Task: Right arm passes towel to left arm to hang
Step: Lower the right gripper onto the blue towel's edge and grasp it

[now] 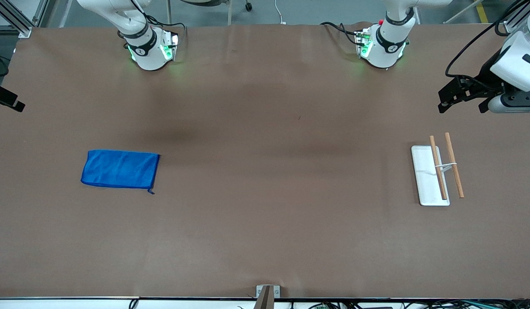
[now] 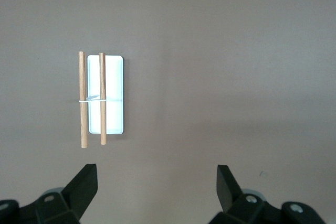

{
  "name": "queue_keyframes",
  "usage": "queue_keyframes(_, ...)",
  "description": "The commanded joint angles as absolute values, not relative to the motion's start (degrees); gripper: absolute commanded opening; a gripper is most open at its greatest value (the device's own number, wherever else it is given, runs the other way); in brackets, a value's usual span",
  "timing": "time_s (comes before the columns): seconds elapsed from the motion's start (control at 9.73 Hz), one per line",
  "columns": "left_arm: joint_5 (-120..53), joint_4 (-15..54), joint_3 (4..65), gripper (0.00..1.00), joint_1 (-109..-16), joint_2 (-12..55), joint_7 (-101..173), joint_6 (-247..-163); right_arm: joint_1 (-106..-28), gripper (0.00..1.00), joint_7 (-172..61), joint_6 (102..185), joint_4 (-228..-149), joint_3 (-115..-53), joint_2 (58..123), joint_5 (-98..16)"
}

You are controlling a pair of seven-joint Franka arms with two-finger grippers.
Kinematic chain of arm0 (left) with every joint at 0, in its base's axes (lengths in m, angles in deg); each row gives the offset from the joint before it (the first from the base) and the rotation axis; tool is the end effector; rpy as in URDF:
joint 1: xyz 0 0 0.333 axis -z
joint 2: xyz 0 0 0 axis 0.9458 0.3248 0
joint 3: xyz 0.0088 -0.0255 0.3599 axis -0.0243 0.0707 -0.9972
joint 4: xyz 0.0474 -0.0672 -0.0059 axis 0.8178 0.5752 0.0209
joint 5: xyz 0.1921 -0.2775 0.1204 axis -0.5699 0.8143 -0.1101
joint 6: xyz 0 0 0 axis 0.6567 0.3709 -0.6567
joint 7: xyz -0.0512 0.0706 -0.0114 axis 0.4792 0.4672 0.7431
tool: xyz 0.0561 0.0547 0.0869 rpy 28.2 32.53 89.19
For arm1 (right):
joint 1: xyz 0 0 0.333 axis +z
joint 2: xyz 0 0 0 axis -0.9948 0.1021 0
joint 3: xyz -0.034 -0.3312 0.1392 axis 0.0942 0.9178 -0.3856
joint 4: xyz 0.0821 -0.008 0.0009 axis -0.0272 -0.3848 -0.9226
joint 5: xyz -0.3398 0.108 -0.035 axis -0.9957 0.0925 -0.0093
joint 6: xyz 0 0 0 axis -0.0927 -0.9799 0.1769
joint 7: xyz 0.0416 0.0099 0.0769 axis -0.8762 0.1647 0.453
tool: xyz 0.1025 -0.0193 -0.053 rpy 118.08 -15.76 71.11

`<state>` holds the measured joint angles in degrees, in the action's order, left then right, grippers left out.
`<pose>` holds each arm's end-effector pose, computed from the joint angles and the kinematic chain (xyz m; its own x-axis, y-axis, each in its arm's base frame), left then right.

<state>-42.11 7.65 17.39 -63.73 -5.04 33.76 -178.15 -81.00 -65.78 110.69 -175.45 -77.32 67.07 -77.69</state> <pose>0.5092 -0.0770 0.6869 0.9986 0.0018 0.0533 0.0009 -0.9999 0.0156 0.4982 -0.0782 0.6826 0.9699 -0.2388 -0.0479 -0.2388 -0.9711 0.0065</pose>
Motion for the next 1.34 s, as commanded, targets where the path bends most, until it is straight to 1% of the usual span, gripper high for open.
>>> queue_keyframes(0.0, -41.67, 9.21, 17.62, 1.0, -64.02, -4.81, 34.7, -178.71, -80.8, 1.0, -65.56, 110.83, -175.48, -76.99, 66.61, -77.42)
queue_keyframes(0.92, -41.32, 10.0, 17.44, 0.99, -64.63, -4.72, 37.95, -178.62, -81.85, 1.0, -65.38, 112.49, -176.18, -76.99, 66.88, -77.15)
queue_keyframes(1.23, -41.5, 10.09, 17.44, 0.99, -64.63, -4.73, 37.95, -178.62, -83.7, 1.0, -61.09, 115.82, -179.51, -76.99, 70.12, -77.15)
